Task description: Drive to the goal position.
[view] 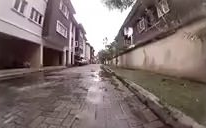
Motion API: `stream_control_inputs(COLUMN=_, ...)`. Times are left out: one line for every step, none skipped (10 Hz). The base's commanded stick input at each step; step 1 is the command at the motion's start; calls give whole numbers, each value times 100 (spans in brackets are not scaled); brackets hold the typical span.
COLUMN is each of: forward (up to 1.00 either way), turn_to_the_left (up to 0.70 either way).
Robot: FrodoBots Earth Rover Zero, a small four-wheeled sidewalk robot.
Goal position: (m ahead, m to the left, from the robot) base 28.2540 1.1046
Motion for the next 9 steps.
stream_control_inputs(forward=50, turn_to_the_left=0)
stream_control_inputs(forward=50, turn_to_the_left=0)
stream_control_inputs(forward=50, turn_to_the_left=0)
stream_control_inputs(forward=50, turn_to_the_left=0)
stream_control_inputs(forward=50, turn_to_the_left=0)
stream_control_inputs(forward=50, turn_to_the_left=0)
stream_control_inputs(forward=50, turn_to_the_left=0)
stream_control_inputs(forward=50, turn_to_the_left=0)
stream_control_inputs(forward=50, turn_to_the_left=0)
